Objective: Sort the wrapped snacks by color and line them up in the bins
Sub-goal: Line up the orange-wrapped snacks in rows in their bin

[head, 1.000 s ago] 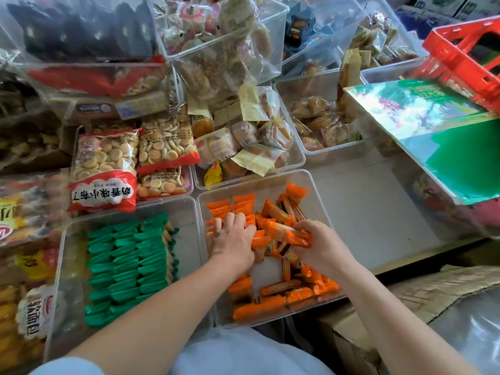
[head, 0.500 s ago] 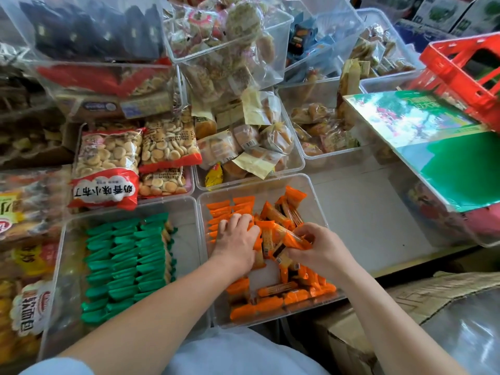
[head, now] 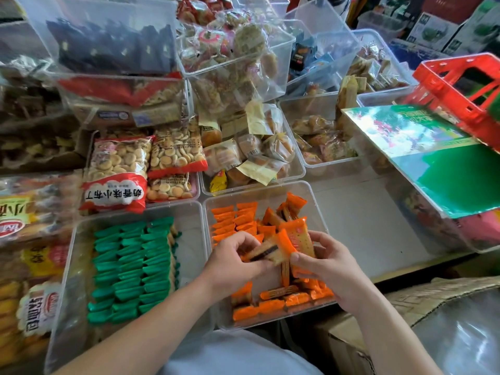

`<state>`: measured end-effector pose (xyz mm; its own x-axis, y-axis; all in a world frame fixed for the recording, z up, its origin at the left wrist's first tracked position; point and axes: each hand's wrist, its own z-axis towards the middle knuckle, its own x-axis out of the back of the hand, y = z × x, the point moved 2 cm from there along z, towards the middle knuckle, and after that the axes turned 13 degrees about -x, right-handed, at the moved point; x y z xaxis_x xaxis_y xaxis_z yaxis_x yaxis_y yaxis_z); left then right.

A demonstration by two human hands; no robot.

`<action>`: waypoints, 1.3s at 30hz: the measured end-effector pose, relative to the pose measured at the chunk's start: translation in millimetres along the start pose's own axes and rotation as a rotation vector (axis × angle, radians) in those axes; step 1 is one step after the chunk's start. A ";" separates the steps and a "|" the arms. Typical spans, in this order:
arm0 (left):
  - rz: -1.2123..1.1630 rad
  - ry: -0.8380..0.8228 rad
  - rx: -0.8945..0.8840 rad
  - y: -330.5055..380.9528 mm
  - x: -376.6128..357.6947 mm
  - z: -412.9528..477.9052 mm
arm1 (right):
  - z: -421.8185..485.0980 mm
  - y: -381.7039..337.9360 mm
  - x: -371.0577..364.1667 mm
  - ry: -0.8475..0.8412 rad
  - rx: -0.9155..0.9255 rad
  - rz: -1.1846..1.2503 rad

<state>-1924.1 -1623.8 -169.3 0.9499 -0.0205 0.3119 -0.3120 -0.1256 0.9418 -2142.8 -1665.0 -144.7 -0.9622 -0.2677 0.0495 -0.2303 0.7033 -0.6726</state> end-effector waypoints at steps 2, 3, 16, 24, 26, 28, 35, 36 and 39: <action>0.039 0.054 0.026 -1.7 12.9 -6.9 | -4.3 3.9 4.8 0.050 -0.005 0.033; 0.082 0.065 0.044 -2.8 17.7 -10.2 | -5.0 6.3 6.5 0.065 -0.010 0.041; -0.082 -0.053 0.057 5.9 22.0 -36.1 | -6.8 4.4 -17.0 0.092 0.041 -0.005; -0.164 0.014 0.016 6.7 27.6 -48.5 | -15.2 2.0 -24.5 0.054 0.030 -0.033; -0.147 -0.017 0.012 6.9 30.8 -50.5 | -16.6 1.9 -24.4 0.078 0.040 -0.052; -0.157 -0.076 0.013 6.0 34.1 -52.4 | -17.4 0.3 -22.9 0.108 0.051 -0.092; -0.402 0.122 0.149 3.1 29.0 -55.5 | -24.2 2.9 -24.7 0.099 0.057 -0.116; -0.520 0.178 0.197 2.5 24.8 -54.5 | -26.3 2.8 -27.6 0.118 0.057 -0.116; -0.639 0.222 0.249 2.6 10.3 -51.8 | -28.5 6.9 -39.6 0.094 0.037 -0.083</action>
<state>-1916.2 -1573.0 -157.1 0.9105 0.3311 -0.2478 0.3427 -0.2688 0.9001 -2110.4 -1630.8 -130.3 -0.9497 -0.2599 0.1745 -0.3063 0.6561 -0.6898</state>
